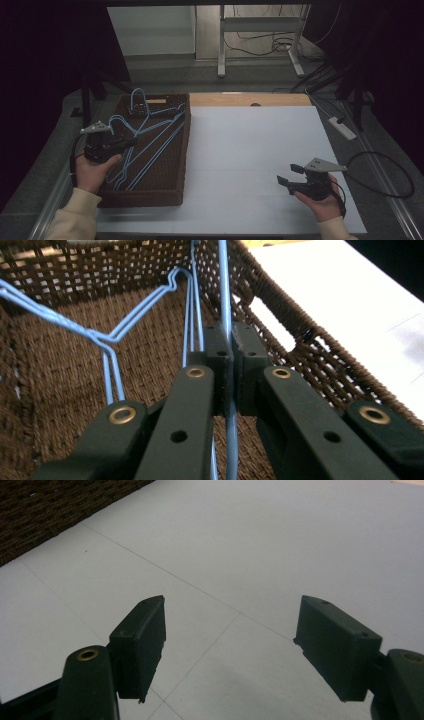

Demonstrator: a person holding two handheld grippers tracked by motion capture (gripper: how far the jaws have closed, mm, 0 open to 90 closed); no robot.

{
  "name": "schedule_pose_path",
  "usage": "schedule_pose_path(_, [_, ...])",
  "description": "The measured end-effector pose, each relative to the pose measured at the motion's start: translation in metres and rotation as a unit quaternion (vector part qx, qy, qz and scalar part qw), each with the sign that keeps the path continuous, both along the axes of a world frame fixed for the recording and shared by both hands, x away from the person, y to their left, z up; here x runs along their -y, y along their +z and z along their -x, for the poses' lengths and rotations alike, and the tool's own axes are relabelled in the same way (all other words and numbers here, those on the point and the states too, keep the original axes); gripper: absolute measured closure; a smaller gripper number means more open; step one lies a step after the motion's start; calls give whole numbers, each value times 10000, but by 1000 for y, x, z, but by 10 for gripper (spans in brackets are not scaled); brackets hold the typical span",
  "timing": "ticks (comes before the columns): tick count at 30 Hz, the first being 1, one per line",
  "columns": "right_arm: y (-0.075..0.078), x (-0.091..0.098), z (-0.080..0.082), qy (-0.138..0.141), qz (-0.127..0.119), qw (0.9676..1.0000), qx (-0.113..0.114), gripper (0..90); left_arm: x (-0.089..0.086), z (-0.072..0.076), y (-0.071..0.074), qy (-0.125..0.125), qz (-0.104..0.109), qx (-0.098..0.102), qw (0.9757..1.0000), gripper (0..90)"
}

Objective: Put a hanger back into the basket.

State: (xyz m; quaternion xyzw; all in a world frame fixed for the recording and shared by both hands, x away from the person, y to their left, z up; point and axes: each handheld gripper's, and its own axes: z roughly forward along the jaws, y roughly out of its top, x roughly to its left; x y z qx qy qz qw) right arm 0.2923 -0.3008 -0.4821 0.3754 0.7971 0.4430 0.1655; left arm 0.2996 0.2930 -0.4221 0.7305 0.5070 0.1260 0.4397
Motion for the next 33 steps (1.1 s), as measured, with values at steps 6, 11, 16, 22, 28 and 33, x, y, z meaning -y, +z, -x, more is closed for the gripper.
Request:
schedule_pose_path(6, [-1,0,-1,-9,26,10000,-16,288,3,-6,-12,-24,-147,-260,9995,869])
schedule_pose_path(11, [0,0,0,-3,29,10000,-12,288,1,-8,-17,118,-250,-468,9985,867])
schedule_pose_path(16, [0,0,0,-1,34,10000,-14,288,0,-11,-26,217,-561,-803,9949,864])
schedule_pose_path(22, [-1,-1,0,-2,44,10000,-25,288,-1,-15,-33,304,-838,-989,9911,850])
schedule_pose_path(28, [-1,-1,0,4,48,10000,-31,287,0,-14,-30,459,-1104,-628,9908,643])
schedule_pose_path(33, [-1,0,-1,0,51,10000,-32,287,4,0,-16,224,-950,-31,9952,487])
